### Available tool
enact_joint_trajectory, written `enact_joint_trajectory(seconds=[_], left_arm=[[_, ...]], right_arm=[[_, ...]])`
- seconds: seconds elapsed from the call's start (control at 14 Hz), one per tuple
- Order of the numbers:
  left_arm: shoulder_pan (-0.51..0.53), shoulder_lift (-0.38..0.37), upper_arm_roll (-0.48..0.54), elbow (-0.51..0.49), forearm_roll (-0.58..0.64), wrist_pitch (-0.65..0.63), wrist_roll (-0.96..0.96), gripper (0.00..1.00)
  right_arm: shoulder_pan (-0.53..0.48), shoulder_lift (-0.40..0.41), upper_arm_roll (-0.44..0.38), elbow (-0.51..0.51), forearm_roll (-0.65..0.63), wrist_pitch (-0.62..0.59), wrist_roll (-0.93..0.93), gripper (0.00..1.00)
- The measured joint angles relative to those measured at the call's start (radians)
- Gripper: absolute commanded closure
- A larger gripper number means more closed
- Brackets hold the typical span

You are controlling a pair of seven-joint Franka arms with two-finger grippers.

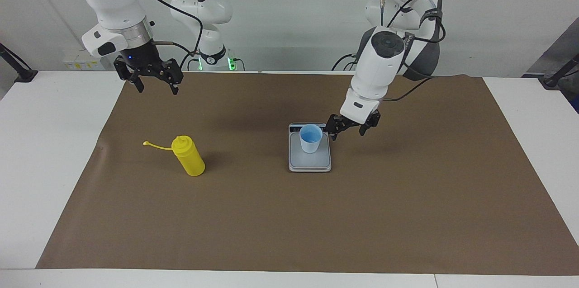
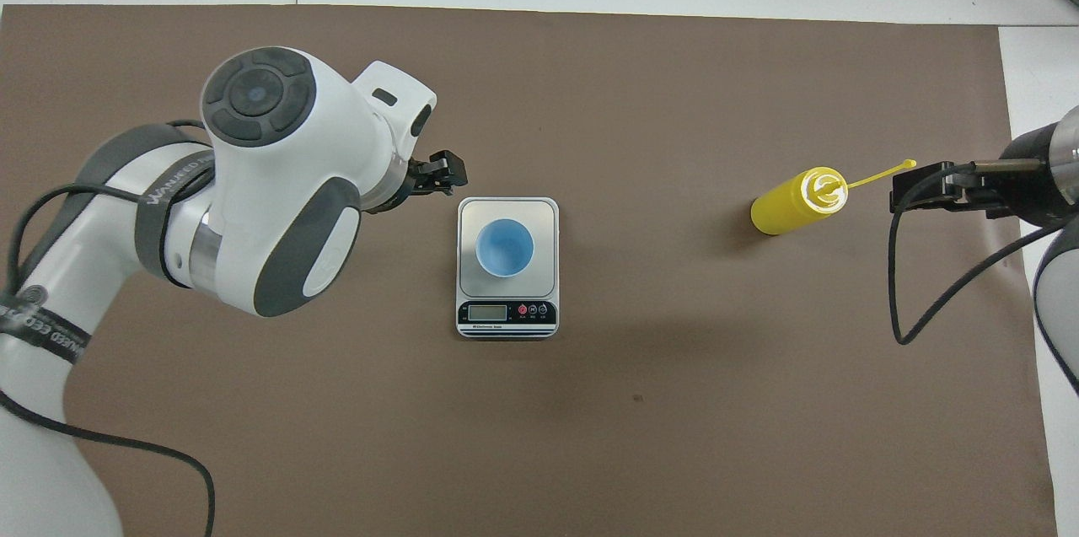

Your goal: Pour seasoning into cup on scale with both arms

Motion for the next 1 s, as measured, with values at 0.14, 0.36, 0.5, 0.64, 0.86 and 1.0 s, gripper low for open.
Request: enact_joint_trajectory(seconds=[0.14, 0.36, 0.5, 0.64, 0.86, 1.0], left_arm=[[0.039, -0.026, 0.001, 0.001, 0.008, -0.015, 0.043, 0.0], [0.13, -0.075, 0.003, 0.002, 0.01, -0.075, 0.188, 0.0], [0.205, -0.114, 0.004, 0.002, 0.01, -0.13, 0.308, 0.0], [0.28, -0.146, 0.005, -0.002, 0.01, -0.171, 0.423, 0.0], [0.351, -0.168, 0.005, -0.004, 0.01, -0.217, 0.576, 0.0], [0.395, -0.179, 0.005, -0.004, 0.01, -0.242, 0.662, 0.0]], right_arm=[[-0.029, -0.005, -0.001, -0.024, 0.038, 0.02, -0.07, 0.0], [-0.09, -0.014, -0.003, -0.052, 0.063, 0.045, -0.195, 0.0], [-0.114, -0.019, -0.005, -0.055, 0.067, 0.047, -0.228, 0.0], [-0.13, -0.023, -0.005, -0.063, 0.068, 0.051, -0.316, 0.0], [-0.167, -0.038, -0.005, -0.132, 0.13, 0.153, -0.47, 0.0], [-0.208, -0.066, -0.006, -0.227, 0.214, 0.243, -0.61, 0.0]])
